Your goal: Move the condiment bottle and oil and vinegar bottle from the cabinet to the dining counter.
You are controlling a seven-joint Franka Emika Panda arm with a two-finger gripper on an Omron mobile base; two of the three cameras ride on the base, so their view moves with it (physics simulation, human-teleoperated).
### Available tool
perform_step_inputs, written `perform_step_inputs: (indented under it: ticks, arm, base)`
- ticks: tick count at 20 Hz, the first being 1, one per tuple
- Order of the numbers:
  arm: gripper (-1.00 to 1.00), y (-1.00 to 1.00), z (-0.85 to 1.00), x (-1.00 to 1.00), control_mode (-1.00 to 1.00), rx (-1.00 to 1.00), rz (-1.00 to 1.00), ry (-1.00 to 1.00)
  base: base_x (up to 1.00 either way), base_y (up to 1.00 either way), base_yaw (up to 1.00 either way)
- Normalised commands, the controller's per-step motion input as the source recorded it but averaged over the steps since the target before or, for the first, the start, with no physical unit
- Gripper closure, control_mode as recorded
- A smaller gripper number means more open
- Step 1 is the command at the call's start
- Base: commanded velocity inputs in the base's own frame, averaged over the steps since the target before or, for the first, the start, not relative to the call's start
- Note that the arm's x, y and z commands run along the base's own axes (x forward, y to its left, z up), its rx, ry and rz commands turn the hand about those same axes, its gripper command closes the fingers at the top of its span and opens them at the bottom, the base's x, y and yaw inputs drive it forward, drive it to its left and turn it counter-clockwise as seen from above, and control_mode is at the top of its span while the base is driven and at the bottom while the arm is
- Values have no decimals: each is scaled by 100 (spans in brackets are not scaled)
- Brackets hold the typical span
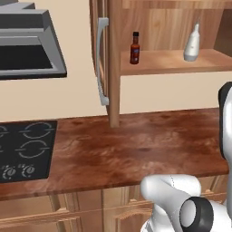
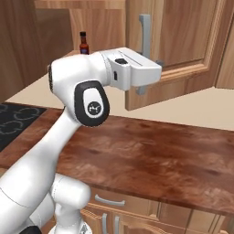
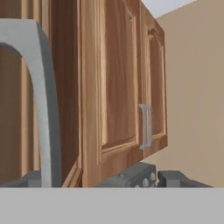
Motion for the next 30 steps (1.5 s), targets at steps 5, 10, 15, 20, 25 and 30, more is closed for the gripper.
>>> perform_step_inputs:
  ticks: [5,10,15,20,25,30]
  arm:
    - [-100,-4,21,-100,-100,0,-11,-2]
    - [-100,13,27,-100,-100,0,-7,-2]
    - [-100,18,30,-100,-100,0,-4,-2]
    - [-100,15,26,-100,-100,0,-2,-2]
    - [-100,47,18,-100,-100,0,1,-4]
    - [-100,54,19,-100,-100,0,4,-6]
  base:
    - [0,0,0]
    - [0,0,0]
    - [0,0,0]
    - [0,0,0]
    - [0,0,0]
    - [0,0,0]
